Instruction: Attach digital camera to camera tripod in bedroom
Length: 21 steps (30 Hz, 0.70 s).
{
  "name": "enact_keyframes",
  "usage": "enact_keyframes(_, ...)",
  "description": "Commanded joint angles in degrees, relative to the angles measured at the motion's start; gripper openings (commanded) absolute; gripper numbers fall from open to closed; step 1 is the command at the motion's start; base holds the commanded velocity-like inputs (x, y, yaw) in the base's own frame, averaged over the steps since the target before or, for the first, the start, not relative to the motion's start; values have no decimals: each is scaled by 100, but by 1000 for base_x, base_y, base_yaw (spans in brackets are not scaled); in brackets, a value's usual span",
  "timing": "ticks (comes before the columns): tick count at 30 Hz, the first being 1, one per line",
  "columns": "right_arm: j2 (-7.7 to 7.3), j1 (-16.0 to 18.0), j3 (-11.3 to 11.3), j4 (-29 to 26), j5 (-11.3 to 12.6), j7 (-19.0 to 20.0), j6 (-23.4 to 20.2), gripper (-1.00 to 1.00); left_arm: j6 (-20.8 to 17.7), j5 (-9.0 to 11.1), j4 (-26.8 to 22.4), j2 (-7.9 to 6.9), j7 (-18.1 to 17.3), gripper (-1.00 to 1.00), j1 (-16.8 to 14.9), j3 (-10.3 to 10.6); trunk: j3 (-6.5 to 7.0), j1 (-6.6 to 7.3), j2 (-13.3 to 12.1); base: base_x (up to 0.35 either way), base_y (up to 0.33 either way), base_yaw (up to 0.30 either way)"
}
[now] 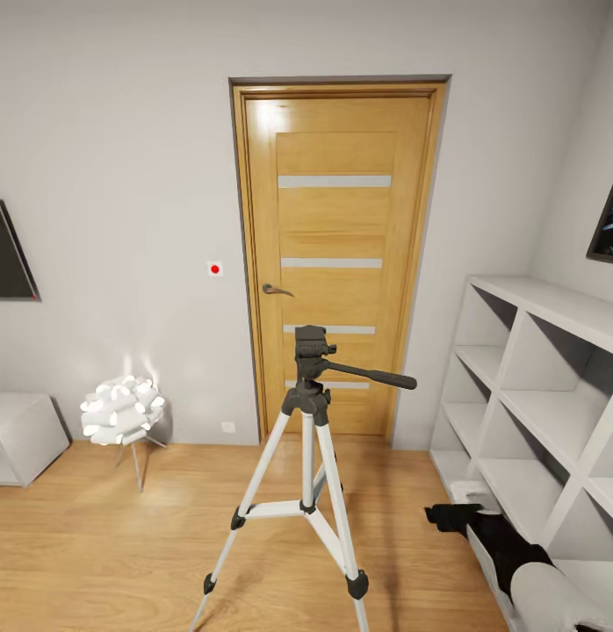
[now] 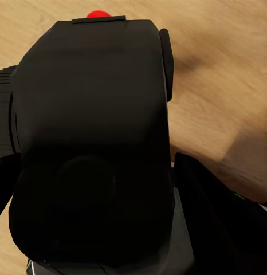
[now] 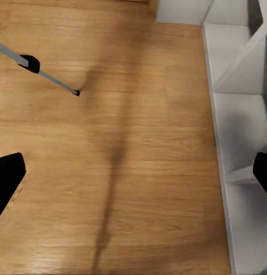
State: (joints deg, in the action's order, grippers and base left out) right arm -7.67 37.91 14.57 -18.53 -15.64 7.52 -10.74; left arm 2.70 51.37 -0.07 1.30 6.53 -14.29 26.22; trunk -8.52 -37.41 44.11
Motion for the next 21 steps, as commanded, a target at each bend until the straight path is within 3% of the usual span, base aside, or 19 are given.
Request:
enact_keyframes(1,8,49,33,-43,-83,389,-149,100,11,27,-1,2,26,-100,-3,50,-9,-1,7,0,0,0)
enact_keyframes(8,41,123,-8,-314,-126,1947,-347,100,11,17,-2,2,24,-100,-3,58,-9,-1,7,0,0,0)
enact_keyframes(21,20,128,41,-237,-77,1813,-672,100,11,13,-1,2,27,-100,-5,55,-9,-1,7,0,0,0)
